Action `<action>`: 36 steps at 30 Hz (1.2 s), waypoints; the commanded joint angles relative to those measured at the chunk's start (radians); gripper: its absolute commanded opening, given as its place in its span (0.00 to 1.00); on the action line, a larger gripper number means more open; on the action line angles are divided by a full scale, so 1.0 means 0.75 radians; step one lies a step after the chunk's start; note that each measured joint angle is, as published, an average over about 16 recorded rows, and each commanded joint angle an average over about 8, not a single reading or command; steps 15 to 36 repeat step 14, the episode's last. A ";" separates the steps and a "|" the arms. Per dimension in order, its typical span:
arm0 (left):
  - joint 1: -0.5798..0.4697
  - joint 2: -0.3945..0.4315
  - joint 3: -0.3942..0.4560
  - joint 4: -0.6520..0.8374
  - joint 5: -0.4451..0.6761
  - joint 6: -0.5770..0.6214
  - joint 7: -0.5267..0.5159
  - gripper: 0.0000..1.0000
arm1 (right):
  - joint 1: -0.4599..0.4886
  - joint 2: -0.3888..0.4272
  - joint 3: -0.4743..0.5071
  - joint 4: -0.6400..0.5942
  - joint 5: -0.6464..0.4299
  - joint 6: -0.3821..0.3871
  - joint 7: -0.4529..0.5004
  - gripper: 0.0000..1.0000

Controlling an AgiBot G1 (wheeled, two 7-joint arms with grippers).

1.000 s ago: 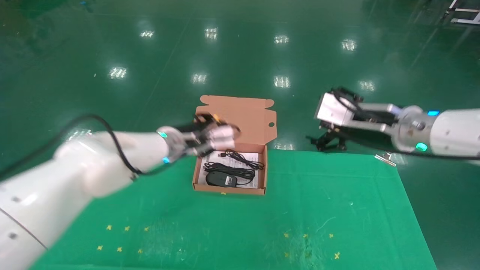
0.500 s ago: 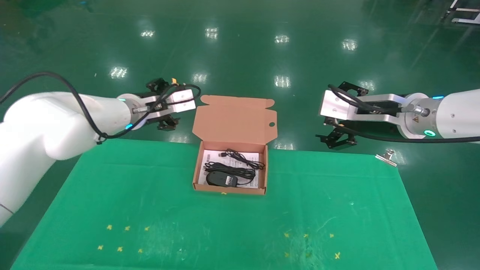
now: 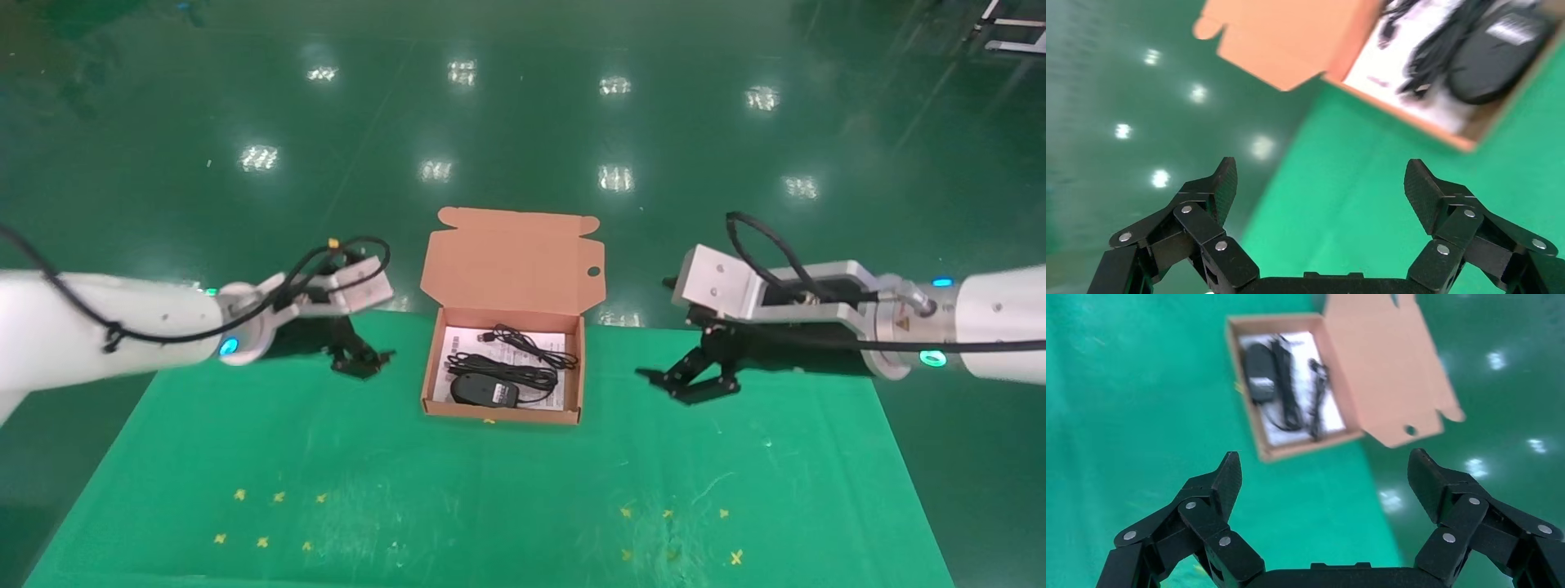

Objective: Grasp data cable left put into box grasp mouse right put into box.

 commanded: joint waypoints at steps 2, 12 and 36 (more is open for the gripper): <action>0.035 -0.038 -0.044 -0.030 -0.104 0.052 0.028 1.00 | -0.052 0.009 0.072 0.003 0.055 -0.051 -0.019 1.00; 0.157 -0.169 -0.198 -0.134 -0.467 0.232 0.126 1.00 | -0.235 0.039 0.324 0.013 0.249 -0.229 -0.084 1.00; 0.171 -0.184 -0.216 -0.146 -0.510 0.253 0.137 1.00 | -0.256 0.043 0.353 0.015 0.272 -0.250 -0.091 1.00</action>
